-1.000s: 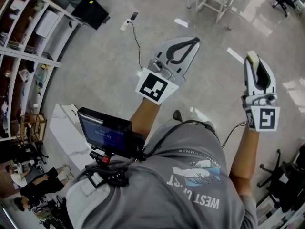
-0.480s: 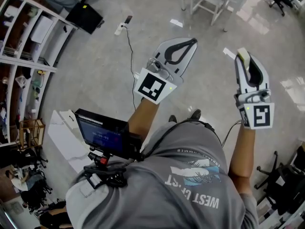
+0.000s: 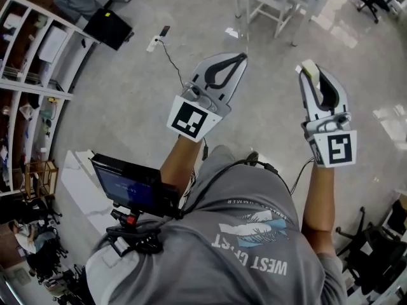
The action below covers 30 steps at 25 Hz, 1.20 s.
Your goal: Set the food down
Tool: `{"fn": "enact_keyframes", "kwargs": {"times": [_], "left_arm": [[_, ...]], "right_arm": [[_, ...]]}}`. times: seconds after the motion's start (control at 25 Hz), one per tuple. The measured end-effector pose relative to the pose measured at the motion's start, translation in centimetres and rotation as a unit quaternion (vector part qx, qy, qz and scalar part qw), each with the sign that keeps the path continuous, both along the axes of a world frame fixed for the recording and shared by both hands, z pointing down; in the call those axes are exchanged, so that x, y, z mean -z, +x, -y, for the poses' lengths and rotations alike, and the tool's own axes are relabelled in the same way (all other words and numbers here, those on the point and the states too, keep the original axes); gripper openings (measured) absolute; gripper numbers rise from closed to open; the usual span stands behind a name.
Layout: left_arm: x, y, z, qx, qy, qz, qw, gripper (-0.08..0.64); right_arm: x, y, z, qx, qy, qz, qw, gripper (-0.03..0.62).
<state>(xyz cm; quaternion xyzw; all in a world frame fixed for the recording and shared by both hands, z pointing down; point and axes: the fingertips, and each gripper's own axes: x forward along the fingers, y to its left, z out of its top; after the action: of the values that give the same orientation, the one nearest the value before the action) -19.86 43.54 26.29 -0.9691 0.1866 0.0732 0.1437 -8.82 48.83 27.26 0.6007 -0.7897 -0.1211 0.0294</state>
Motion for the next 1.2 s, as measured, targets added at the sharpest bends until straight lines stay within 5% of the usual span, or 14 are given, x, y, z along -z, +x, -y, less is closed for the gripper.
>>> {"fn": "enact_keyframes", "kwargs": {"times": [0.92, 1.2], "left_arm": [[0.2, 1.9, 13.2, -0.049, 0.005, -0.002, 0.9988, 0.008], [-1.1, 5.3, 18.2, -0.049, -0.009, 0.006, 0.9987, 0.008]], "right_arm": [[0.4, 1.7, 12.2, -0.05, -0.006, -0.014, 0.999, 0.101], [-0.2, 4.8, 17.3, -0.05, -0.017, -0.013, 0.999, 0.101]]}}
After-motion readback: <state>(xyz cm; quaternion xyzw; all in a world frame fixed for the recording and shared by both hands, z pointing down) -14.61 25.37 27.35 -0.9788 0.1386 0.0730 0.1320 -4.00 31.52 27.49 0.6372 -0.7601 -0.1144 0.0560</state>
